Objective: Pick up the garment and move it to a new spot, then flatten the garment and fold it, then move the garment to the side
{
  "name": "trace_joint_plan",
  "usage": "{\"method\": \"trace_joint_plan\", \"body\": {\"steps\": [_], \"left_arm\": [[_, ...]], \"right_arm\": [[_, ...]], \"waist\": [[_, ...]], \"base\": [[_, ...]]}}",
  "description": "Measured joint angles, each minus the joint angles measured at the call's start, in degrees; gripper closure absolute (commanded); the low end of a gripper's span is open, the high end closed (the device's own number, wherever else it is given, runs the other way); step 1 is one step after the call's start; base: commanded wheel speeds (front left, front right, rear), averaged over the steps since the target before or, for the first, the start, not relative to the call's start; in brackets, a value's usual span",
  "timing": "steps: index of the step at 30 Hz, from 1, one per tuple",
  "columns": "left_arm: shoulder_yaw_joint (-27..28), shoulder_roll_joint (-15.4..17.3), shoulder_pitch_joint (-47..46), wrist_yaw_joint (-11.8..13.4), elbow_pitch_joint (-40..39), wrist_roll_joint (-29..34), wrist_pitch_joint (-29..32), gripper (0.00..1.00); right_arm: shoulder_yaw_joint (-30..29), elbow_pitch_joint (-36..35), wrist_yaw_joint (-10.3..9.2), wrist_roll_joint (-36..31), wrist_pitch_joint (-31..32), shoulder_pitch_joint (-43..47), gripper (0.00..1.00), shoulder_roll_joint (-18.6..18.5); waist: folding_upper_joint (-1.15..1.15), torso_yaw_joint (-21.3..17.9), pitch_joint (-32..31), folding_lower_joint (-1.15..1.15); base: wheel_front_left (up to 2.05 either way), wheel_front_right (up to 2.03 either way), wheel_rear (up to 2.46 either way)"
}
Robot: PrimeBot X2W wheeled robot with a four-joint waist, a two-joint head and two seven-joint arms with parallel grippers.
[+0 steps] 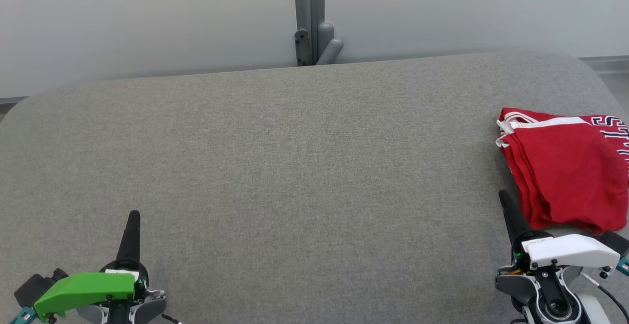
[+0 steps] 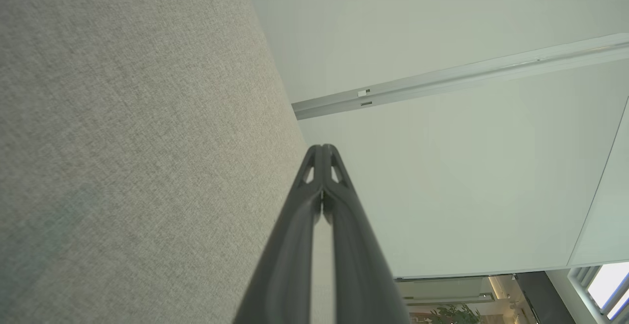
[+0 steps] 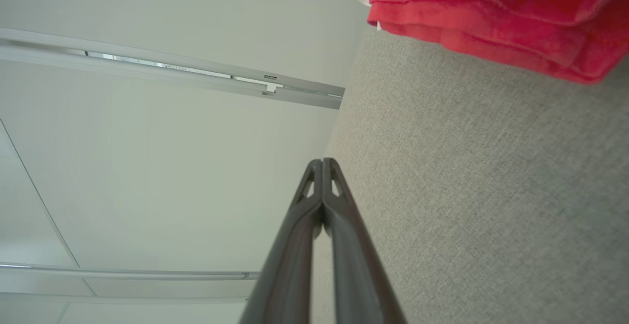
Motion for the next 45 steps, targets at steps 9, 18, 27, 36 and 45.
{"method": "trace_joint_plan", "body": {"steps": [9,18,27,36,45], "left_arm": [[0.27,0.02,-0.16,-0.03,-0.40,-3.72,1.03,1.00],[0.60,0.05,-0.56,-0.09,-0.97,-7.24,2.01,1.00],[0.93,0.07,-0.71,-0.19,-1.29,-10.28,2.85,1.00],[1.19,0.08,-1.11,-0.27,-1.52,-12.81,3.49,1.00],[1.20,0.08,-1.12,-0.29,-1.52,-12.81,3.49,1.00]], "right_arm": [[-0.48,-0.48,0.00,4.25,1.14,-0.02,1.00,-0.03],[-0.98,-0.93,0.00,8.20,2.14,-0.05,1.00,-0.05],[-1.45,-1.27,0.00,11.44,2.94,-0.08,1.00,-0.07],[-1.79,-1.62,0.00,13.91,3.53,-0.13,1.00,-0.08],[-1.79,-1.63,0.00,13.91,3.53,-0.13,1.00,-0.08]], "waist": [[0.00,0.22,-0.21,0.00],[0.00,0.44,-0.41,0.00],[0.00,0.63,-0.59,0.00],[0.00,0.80,-0.74,0.00],[0.00,0.80,-0.74,0.00]], "base": [[0.00,0.00,0.00],[0.00,0.00,0.00],[0.00,0.00,0.00],[0.00,0.00,0.00],[0.00,0.00,0.00]]}}
